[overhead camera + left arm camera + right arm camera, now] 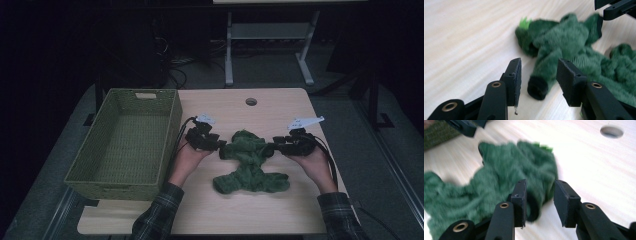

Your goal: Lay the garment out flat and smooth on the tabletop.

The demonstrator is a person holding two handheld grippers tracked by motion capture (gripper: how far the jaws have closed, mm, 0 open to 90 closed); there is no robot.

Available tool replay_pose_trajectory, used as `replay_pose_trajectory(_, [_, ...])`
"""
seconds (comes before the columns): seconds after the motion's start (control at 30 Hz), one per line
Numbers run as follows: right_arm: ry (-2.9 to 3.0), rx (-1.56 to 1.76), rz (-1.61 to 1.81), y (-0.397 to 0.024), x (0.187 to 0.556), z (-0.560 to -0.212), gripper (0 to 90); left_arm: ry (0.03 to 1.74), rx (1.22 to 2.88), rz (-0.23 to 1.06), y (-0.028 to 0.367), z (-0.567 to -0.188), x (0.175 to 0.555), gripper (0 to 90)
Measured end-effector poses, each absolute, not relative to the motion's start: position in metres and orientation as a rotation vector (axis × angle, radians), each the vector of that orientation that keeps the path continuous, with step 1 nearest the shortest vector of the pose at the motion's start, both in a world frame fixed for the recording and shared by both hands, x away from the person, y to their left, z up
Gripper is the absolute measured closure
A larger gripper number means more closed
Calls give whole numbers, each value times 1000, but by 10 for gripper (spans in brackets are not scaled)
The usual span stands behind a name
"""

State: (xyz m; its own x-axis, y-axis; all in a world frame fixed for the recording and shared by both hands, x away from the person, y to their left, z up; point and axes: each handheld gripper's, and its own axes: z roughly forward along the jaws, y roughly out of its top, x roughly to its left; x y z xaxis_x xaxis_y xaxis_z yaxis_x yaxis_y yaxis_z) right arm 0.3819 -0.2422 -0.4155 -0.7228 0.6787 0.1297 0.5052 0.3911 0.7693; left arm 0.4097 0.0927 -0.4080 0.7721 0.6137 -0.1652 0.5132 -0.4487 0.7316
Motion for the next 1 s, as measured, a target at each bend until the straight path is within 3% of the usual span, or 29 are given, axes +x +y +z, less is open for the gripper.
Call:
replay_pose_trajectory(0.2, [2443,1033,1251,-229,403,-404,636,819,2163,165,81,-416,432,546])
replay_pose_trajectory(0.63, [2496,1058,1267,-208,428,-417,634,752,2178,106,55,-440,461,537])
replay_pose_trajectory(0.73, [2506,1056,1267,-204,431,-419,629,741,2186,83,50,-448,464,631])
replay_pose_trajectory(0.87, [2511,1051,1264,-202,432,-420,624,719,2188,84,48,-448,465,886])
replay_pose_trajectory(1.0, [2523,1043,1248,-199,434,-420,616,709,2144,114,49,-436,464,897])
